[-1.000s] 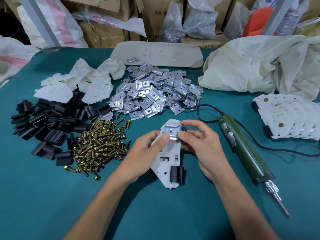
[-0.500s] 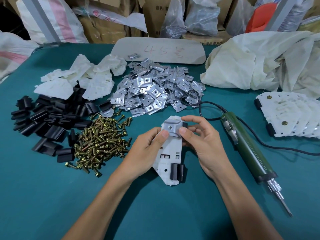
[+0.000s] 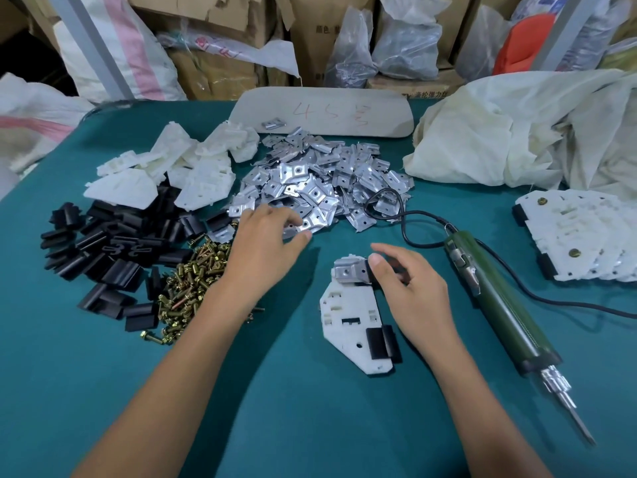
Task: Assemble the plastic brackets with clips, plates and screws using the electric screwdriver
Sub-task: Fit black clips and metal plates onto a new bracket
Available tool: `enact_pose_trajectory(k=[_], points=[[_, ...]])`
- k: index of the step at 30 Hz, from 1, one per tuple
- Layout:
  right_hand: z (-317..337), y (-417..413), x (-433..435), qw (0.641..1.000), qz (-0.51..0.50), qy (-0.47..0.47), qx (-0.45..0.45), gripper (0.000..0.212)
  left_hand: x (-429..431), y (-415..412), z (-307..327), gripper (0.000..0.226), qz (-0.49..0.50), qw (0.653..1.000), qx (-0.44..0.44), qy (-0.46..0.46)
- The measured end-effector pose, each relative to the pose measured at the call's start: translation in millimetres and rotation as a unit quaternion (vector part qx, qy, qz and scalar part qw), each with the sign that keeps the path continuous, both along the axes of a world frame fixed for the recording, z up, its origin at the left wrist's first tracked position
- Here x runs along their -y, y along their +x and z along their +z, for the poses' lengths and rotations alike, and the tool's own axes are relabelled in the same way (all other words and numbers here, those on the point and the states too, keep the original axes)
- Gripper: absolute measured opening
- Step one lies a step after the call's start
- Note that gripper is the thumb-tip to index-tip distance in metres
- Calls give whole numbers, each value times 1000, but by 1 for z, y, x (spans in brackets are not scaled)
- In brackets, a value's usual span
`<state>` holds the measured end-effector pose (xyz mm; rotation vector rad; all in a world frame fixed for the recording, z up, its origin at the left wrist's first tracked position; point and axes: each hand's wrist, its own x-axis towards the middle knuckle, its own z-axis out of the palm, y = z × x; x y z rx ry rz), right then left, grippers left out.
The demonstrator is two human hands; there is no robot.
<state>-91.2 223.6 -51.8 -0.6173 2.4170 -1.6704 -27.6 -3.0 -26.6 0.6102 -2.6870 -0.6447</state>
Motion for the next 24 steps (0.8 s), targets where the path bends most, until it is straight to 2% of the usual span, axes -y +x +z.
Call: enact_pose_trajectory(k=[6, 12, 18, 24], points=[[-2, -2, 1, 1000, -9, -2, 18, 13, 2, -44, -3, 27, -25, 998, 37, -49], [0, -3, 0, 1000, -6, 4, 20, 13, 10, -62, 1, 43, 11, 995, 80, -53], [0, -4, 0, 1000, -2, 10, 20, 15, 17, -67, 7, 42, -10, 990, 136, -35], [2, -4, -2, 1000, 1, 17, 26, 21, 6, -63, 14, 52, -37, 991, 114, -52]])
